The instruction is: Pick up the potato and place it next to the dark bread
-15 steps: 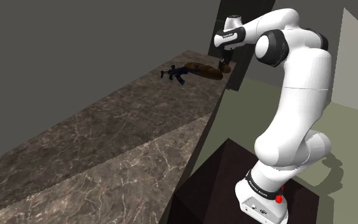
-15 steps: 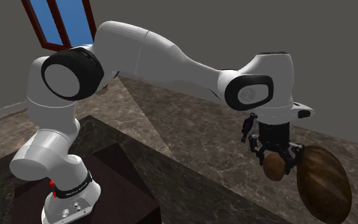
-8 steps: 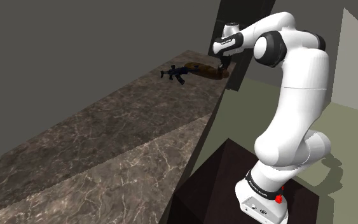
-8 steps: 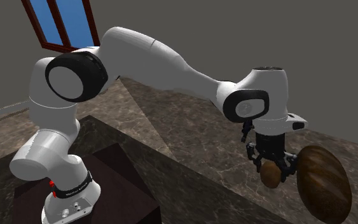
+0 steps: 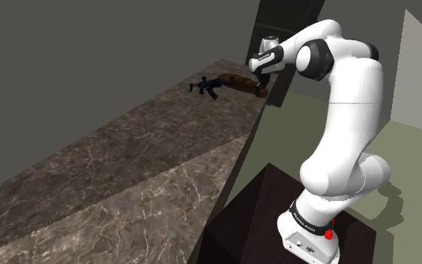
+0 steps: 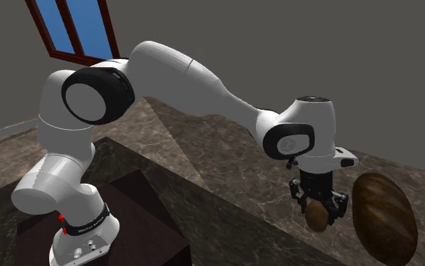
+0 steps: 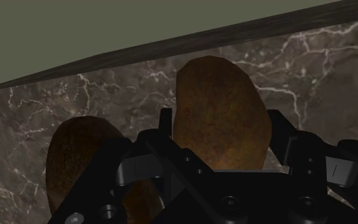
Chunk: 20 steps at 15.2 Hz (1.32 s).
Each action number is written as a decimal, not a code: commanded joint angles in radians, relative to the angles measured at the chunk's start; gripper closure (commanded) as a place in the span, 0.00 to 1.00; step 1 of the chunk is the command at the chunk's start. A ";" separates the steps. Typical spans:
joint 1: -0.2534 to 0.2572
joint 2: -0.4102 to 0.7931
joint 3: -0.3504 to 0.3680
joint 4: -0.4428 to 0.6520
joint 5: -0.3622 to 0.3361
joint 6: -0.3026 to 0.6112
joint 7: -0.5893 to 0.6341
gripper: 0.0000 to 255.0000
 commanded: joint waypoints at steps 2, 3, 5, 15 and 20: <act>0.000 0.016 -0.001 -0.021 -0.003 0.037 0.009 1.00; 0.000 0.022 -0.001 -0.026 -0.004 0.047 0.011 1.00; 0.000 0.034 -0.002 -0.034 -0.006 0.068 0.016 1.00; 0.000 0.048 -0.003 -0.042 -0.008 0.089 0.021 0.00; 0.000 0.048 -0.003 -0.042 -0.008 0.089 0.021 0.00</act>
